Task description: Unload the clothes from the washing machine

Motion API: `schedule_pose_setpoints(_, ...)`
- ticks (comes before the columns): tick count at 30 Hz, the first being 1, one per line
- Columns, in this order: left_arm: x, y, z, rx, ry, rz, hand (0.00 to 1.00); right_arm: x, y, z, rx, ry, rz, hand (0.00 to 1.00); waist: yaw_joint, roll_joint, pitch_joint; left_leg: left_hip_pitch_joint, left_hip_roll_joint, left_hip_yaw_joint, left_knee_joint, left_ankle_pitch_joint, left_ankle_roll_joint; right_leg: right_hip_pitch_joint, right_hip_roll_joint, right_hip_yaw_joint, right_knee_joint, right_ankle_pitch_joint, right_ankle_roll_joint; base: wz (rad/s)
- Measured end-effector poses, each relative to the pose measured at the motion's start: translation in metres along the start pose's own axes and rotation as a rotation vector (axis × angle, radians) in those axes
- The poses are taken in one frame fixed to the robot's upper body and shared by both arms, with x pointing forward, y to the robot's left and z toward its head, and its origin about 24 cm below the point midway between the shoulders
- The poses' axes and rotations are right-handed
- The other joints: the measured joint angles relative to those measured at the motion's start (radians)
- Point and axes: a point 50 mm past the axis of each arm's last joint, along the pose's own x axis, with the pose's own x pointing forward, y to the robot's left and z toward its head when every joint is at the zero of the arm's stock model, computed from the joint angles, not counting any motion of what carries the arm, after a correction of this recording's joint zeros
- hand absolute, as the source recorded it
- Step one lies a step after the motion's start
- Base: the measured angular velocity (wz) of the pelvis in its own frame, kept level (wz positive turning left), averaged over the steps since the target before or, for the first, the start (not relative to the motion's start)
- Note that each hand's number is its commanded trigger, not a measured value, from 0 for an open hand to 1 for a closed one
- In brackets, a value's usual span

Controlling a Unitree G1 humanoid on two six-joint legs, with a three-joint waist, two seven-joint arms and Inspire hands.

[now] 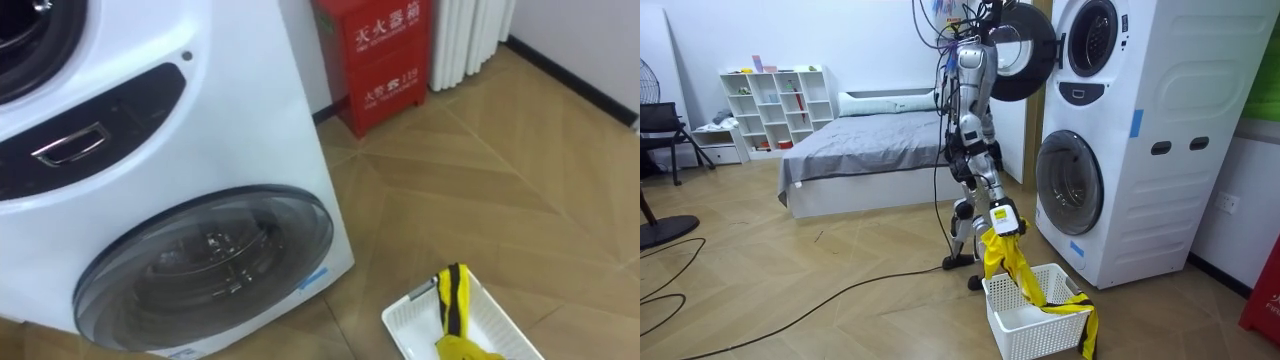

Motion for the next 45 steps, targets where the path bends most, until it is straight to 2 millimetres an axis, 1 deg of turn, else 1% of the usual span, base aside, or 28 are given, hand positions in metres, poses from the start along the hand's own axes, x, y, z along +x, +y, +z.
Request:
schedule_pose_setpoints(1,0.000,0.000,-0.001,0.001,0.002,0.000,0.00,0.000,-0.001,0.000,-0.005,-0.002,-0.007,0.64,0.002,0.000,0.0002,0.000,0.000,-0.001,-0.002,0.002,0.001,-0.001,-0.002,-0.001,0.001,-0.001,0.001,0.09)
schedule_pose_setpoints(2,0.000,0.000,-0.002,0.002,0.006,-0.001,0.00,0.001,-0.003,0.002,-0.013,-0.009,-0.021,0.98,0.003,-0.001,0.0005,-0.001,0.000,-0.002,-0.006,0.005,0.003,-0.004,-0.006,-0.003,0.004,-0.004,0.001,0.10)
schedule_pose_setpoints(3,-0.001,-0.001,-0.003,0.010,0.008,-0.004,0.00,0.002,-0.005,0.004,-0.021,-0.016,-0.035,1.00,0.004,-0.001,0.0007,-0.002,-0.003,-0.002,-0.010,0.007,0.005,-0.006,-0.009,-0.004,0.007,-0.009,-0.001,0.10)
schedule_pose_setpoints(5,-0.001,-0.002,-0.004,0.013,0.009,-0.007,0.00,0.002,-0.008,0.007,-0.038,-0.029,-0.055,1.00,0.003,-0.001,0.0010,-0.003,-0.005,-0.002,-0.011,0.007,0.005,-0.007,-0.012,-0.004,0.014,-0.014,0.002,0.08)
schedule_pose_setpoints(9,-0.001,-0.002,-0.006,0.029,0.015,-0.010,0.00,0.003,-0.010,0.009,-0.049,-0.042,-0.080,1.00,0.006,-0.001,0.0009,-0.002,-0.006,-0.002,-0.029,0.006,0.006,-0.008,-0.014,-0.012,0.013,-0.010,0.007,0.01)
schedule_pose_setpoints(10,-0.001,-0.002,-0.006,0.029,0.015,-0.010,0.00,0.003,-0.010,0.009,-0.050,-0.042,-0.082,1.00,0.006,0.000,0.0010,-0.002,-0.005,-0.003,-0.030,0.006,0.006,-0.008,-0.014,-0.014,0.012,-0.010,0.006,0.03)
schedule_pose_setpoints(12,-0.001,-0.002,-0.006,0.022,0.016,-0.010,0.00,0.002,-0.011,0.009,-0.051,-0.040,-0.097,1.00,0.007,0.003,0.0012,-0.003,-0.003,-0.009,-0.035,0.006,0.005,-0.007,-0.013,-0.020,0.011,-0.008,-0.004,0.05)
schedule_pose_setpoints(14,-0.001,-0.002,-0.006,0.014,0.017,-0.010,0.00,0.002,-0.011,0.008,-0.049,-0.037,-0.102,1.00,0.008,0.006,0.0015,-0.003,-0.002,-0.014,-0.035,0.006,0.004,-0.007,-0.013,-0.025,0.012,-0.010,-0.008,0.06)
schedule_pose_setpoints(18,-0.001,-0.003,-0.003,0.013,0.012,-0.014,0.00,0.002,-0.011,0.006,-0.050,-0.034,-0.103,1.00,0.027,0.008,0.0012,-0.009,-0.002,-0.014,-0.030,0.007,0.004,-0.016,-0.014,-0.027,0.012,-0.015,-0.008,0.02)
schedule_pose_setpoints(19,-0.001,-0.003,-0.002,0.013,0.009,-0.016,0.00,0.002,-0.011,0.006,-0.051,-0.034,-0.103,0.93,0.029,0.008,0.0011,-0.017,-0.002,-0.014,-0.025,0.007,0.004,-0.020,-0.017,-0.031,0.012,-0.016,-0.007,0.08)
schedule_pose_setpoints(20,-0.001,-0.003,-0.002,0.013,0.008,-0.016,0.00,0.002,-0.011,0.006,-0.052,-0.033,-0.102,0.52,0.030,0.008,0.0012,-0.018,-0.002,-0.014,-0.025,0.007,0.004,-0.021,-0.017,-0.033,0.012,-0.017,-0.006,0.10)
schedule_pose_setpoints(21,-0.001,-0.004,-0.001,0.013,0.004,-0.018,0.00,0.002,-0.011,0.005,-0.054,-0.030,-0.103,0.06,0.031,0.008,0.0013,-0.018,-0.002,-0.015,-0.025,0.007,0.004,-0.021,-0.018,-0.034,0.010,-0.021,-0.006,0.06)
schedule_pose_setpoints(22,-0.001,-0.004,-0.001,0.013,0.004,-0.019,0.00,0.001,-0.012,0.004,-0.054,-0.030,-0.104,0.00,0.031,0.008,0.0014,-0.017,-0.003,-0.015,-0.025,0.007,0.004,-0.021,-0.019,-0.034,0.010,-0.024,-0.005,0.07)
schedule_pose_setpoints(28,-0.001,-0.004,0.002,0.012,-0.013,-0.021,0.00,0.002,-0.013,0.005,-0.089,-0.042,-0.104,0.00,0.030,0.009,0.0019,-0.017,-0.002,-0.016,-0.026,0.007,0.004,-0.020,-0.021,-0.045,0.011,-0.032,-0.008,0.02)
schedule_pose_setpoints(31,-0.001,-0.004,0.002,0.012,-0.013,-0.021,0.00,0.002,-0.015,0.005,-0.095,-0.048,-0.108,0.00,0.031,0.014,0.0045,-0.016,-0.002,-0.017,-0.026,0.007,0.004,-0.020,-0.022,-0.048,0.012,-0.034,-0.009,0.03)
schedule_pose_setpoints(33,-0.001,-0.004,0.002,0.011,-0.013,-0.021,0.00,0.002,-0.015,0.006,-0.095,-0.050,-0.110,0.00,0.030,0.018,0.0085,-0.016,-0.002,-0.017,-0.026,0.007,0.004,-0.020,-0.023,-0.048,0.013,-0.038,-0.009,0.00)
schedule_pose_setpoints(35,-0.001,-0.004,0.002,0.011,-0.013,-0.021,0.00,0.002,-0.016,0.004,-0.097,-0.046,-0.110,0.00,0.030,0.019,0.0094,-0.017,-0.002,-0.016,-0.026,0.007,0.004,-0.020,-0.023,-0.048,0.015,-0.042,-0.009,0.00)
schedule_pose_setpoints(45,-0.001,-0.004,0.002,0.011,-0.013,-0.021,0.00,0.002,-0.016,0.004,-0.098,-0.046,-0.109,0.00,0.030,0.019,0.0097,-0.016,-0.002,-0.017,-0.026,0.007,0.004,-0.021,-0.023,-0.048,0.019,-0.046,-0.009,0.00)
